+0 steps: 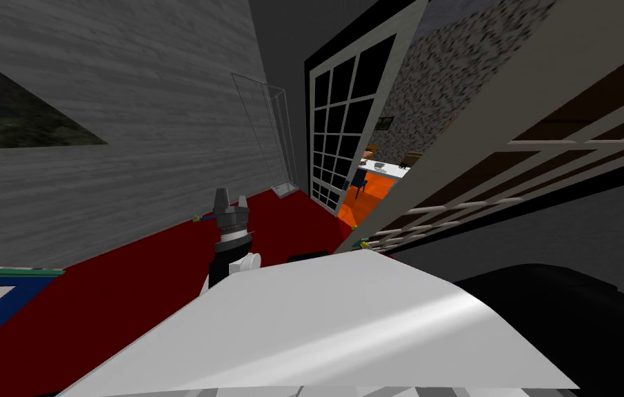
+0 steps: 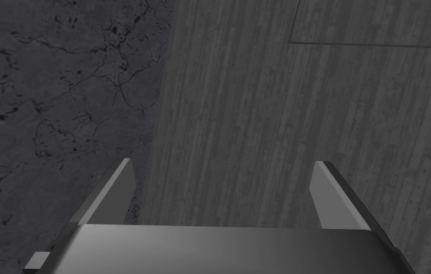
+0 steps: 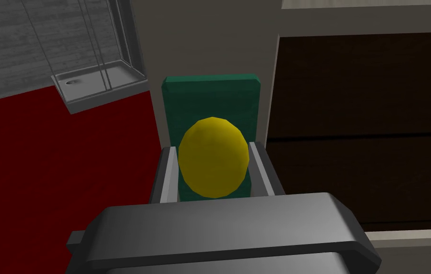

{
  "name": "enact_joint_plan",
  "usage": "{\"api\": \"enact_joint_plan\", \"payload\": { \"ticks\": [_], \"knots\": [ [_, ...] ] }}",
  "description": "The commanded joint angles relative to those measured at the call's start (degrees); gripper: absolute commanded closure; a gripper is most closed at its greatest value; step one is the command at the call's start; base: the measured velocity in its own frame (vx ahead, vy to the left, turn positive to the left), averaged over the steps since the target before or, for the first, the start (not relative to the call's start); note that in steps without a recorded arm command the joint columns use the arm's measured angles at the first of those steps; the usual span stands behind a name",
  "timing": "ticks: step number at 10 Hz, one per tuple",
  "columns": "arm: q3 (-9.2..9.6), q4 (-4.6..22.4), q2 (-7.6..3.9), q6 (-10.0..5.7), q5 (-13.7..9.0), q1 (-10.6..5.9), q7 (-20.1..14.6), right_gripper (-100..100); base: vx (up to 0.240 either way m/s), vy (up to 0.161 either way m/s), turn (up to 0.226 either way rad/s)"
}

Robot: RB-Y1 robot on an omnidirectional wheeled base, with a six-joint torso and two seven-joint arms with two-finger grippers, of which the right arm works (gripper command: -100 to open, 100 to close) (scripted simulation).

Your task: Pull the door open

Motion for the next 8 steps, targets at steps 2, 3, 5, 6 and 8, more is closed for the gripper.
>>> {"api": "enact_joint_plan", "payload": {
  "ticks": [2, 3, 5, 6, 8],
  "knots": [
    [0.73, 1.2, 0.13, -3.37, 0.4, 1.69, -0.4, 100, -0.101, -0.035, 0.129],
    [0.96, 1.9, 0.23, -4.57, 0.5, 2.06, -0.6, 100, -0.113, -0.045, 0.088],
    [1.36, 3.3, 0.42, -6.63, 0.8, 2.69, -0.9, 100, -0.112, -0.047, 0.105],
    [1.36, 3.3, 0.42, -6.63, 0.8, 2.69, -0.9, 100, -0.06, -0.025, 0.021],
    [1.63, 4.2, 0.54, -8.03, 0.9, 3.12, -1.2, 100, -0.049, -0.018, 0.046]
  ]
}}
